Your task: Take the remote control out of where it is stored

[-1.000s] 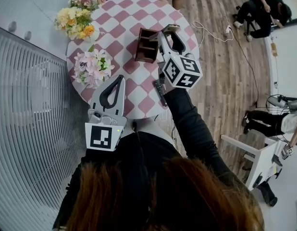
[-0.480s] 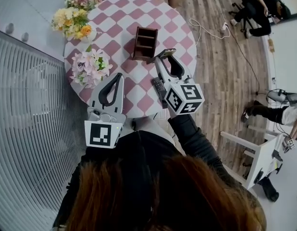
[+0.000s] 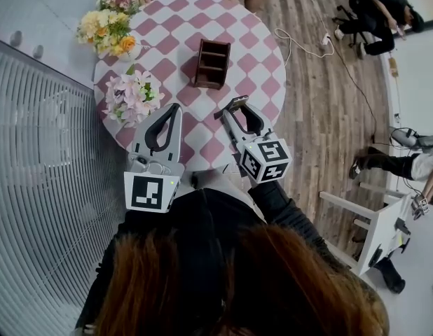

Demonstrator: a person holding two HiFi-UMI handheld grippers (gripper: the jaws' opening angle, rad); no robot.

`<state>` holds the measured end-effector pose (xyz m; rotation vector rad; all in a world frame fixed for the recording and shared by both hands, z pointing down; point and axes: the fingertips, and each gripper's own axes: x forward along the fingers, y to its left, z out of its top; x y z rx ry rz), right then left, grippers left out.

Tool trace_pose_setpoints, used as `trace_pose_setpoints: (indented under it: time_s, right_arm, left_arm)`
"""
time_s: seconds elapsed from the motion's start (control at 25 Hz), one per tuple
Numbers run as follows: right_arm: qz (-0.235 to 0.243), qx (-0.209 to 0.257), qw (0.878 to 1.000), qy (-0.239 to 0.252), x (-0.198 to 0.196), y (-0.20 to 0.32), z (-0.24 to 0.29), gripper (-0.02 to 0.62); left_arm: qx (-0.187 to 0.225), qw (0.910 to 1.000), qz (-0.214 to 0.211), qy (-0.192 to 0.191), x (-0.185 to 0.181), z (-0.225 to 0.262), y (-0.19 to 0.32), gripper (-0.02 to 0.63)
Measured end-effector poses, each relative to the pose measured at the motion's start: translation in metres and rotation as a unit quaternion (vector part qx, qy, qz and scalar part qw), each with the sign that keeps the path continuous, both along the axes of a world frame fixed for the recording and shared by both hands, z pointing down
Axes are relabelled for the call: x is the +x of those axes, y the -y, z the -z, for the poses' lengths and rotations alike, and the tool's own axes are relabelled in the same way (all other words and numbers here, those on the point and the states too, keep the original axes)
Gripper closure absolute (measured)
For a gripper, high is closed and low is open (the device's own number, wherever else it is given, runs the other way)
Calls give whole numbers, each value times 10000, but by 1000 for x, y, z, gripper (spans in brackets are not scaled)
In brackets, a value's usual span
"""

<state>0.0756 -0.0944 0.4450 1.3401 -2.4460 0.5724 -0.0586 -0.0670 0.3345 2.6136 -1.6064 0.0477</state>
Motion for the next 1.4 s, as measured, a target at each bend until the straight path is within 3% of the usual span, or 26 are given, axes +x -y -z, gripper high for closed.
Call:
trace_pose_setpoints:
  time_s: [0.12, 0.24, 0.4, 0.56, 0.72, 0.96, 1.4]
  right_arm:
    - [352, -702, 9962, -383, -5, -4, -37, 408]
    - [712, -1656, 9812, -681, -12, -13, -84, 408]
    - [1173, -2789, 9489, -900, -21, -33, -124, 408]
    - [1586, -3704, 9083, -1124, -29, -52, -157, 408]
    - [1659, -4223, 8838, -1146, -38, -59, -182, 408]
    - [1514, -4431, 8747, -1249, -50, -52, -207, 408]
    - [1265, -4393, 8774, -1459, -55, -49, -232, 407]
  left_arm:
    - [-38, 10000, -36, -14, 1, -3, -1, 597]
    - [-75, 9999, -51, -87, 3, -5, -1, 597]
    - [-86, 9999, -31, -129, 1, -5, -4, 597]
    - [-94, 9998, 44, -155, -4, -5, -6, 597]
    - [-123, 9998, 95, -141, -6, -6, -9, 597]
    - [-131, 9997, 173, -130, -9, -7, -12, 597]
    - [-203, 9993, 311, -85, -16, -11, -15, 597]
